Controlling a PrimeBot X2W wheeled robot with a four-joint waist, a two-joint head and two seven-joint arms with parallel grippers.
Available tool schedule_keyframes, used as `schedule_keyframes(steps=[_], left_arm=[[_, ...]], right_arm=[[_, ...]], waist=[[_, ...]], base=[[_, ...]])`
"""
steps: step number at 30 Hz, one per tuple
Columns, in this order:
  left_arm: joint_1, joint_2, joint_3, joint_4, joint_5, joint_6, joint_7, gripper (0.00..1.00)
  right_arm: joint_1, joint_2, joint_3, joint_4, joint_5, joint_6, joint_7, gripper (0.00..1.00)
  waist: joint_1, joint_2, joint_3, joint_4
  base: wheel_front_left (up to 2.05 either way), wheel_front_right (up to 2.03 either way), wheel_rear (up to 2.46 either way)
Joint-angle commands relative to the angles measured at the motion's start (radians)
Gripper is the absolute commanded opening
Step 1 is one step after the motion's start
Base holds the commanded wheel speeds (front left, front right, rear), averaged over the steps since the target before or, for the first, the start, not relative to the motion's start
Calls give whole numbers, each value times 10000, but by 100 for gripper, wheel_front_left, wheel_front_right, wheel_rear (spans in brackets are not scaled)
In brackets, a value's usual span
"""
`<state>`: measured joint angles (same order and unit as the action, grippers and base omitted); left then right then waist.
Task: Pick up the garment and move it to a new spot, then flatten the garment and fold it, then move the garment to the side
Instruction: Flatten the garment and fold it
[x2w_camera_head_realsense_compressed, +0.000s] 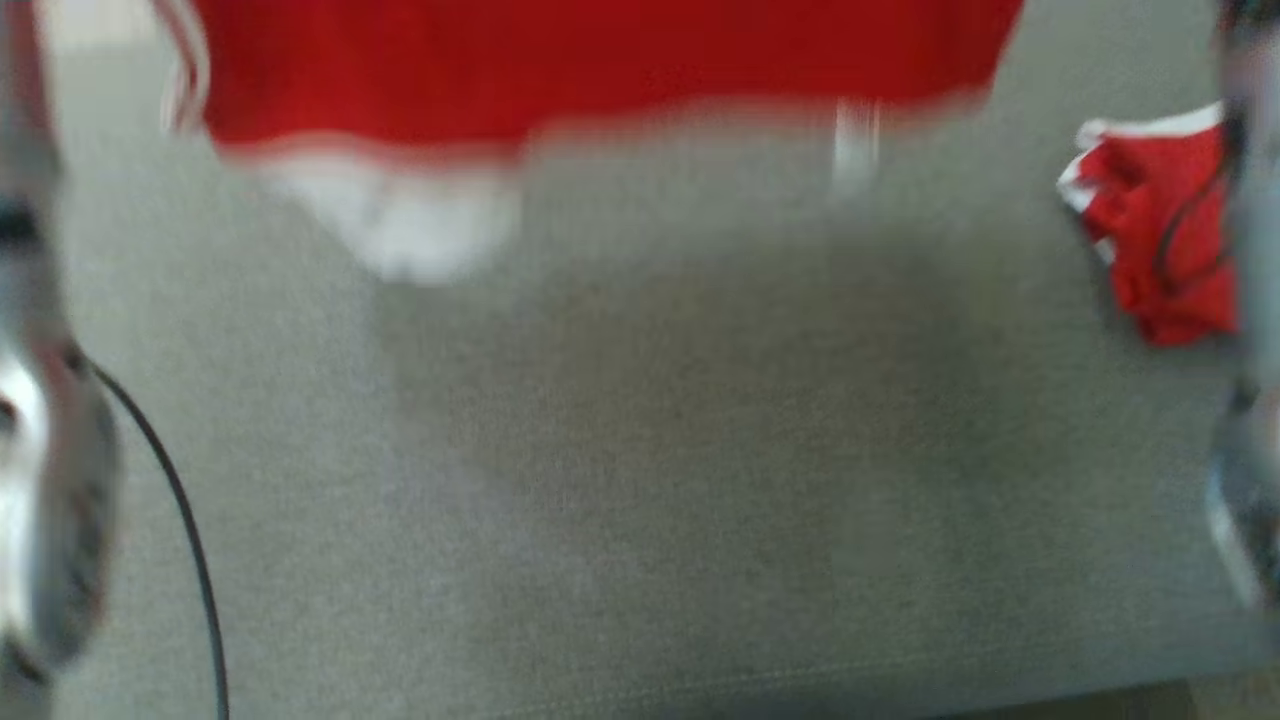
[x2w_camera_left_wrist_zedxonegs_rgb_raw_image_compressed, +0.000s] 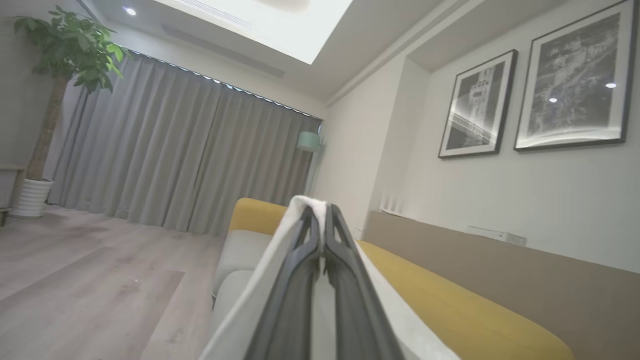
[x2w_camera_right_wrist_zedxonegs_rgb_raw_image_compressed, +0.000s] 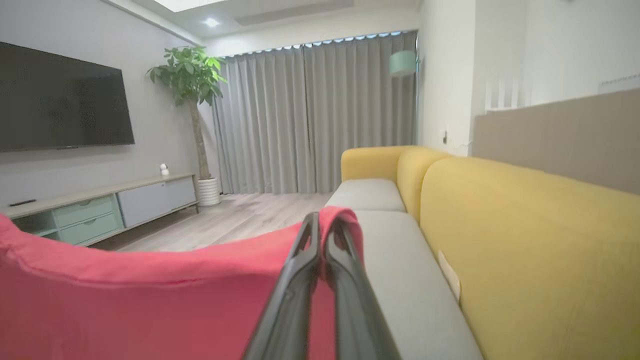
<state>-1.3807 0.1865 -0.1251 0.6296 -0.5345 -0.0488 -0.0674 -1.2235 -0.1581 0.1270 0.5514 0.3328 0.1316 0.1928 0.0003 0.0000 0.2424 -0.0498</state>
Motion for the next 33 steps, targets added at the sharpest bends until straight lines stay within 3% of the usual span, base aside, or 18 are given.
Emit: schedule_keyframes(steps=[1,7,13,18,23,28,33], left_arm=[[-784,489,96,-67,117,-39,-191,0],[-2962,499,68,2270,475,-191,-1602,0],[-2793,85,182,2957,208,-663,-1928,0],[-1037,-202,150,2309,233,-803,-1940,0],[1331,-377,-59,1587,-268,-815,-1941,0],[3841,77,-827,958,-824,-816,-1942,0],[5498,597,-1755,602,-1150,-817,-1943,0]], right_arm=[[-607,50,145,-35,-159,-9,-336,0],[-3005,262,-82,2877,-628,-9,-2885,0],[-3172,113,930,4424,-511,-9,-3989,0],[-2280,-124,1552,5147,268,-9,-4283,0],[-786,54,2548,5325,1492,-9,-4073,0],[1130,-169,4211,4988,2498,-9,-3000,0],[2335,-676,5122,4515,3387,-9,-2323,0]], waist=[[-3,0,1017,167],[-3,0,1503,360],[-3,0,1965,644],[-3,0,2066,792],[-3,0,1599,932],[-3,0,801,1017],[-3,0,129,1064]], base=[[0,0,0],[0,0,0],[0,0,0],[0,0,0],[0,0,0],[0,0,0],[0,0,0]])
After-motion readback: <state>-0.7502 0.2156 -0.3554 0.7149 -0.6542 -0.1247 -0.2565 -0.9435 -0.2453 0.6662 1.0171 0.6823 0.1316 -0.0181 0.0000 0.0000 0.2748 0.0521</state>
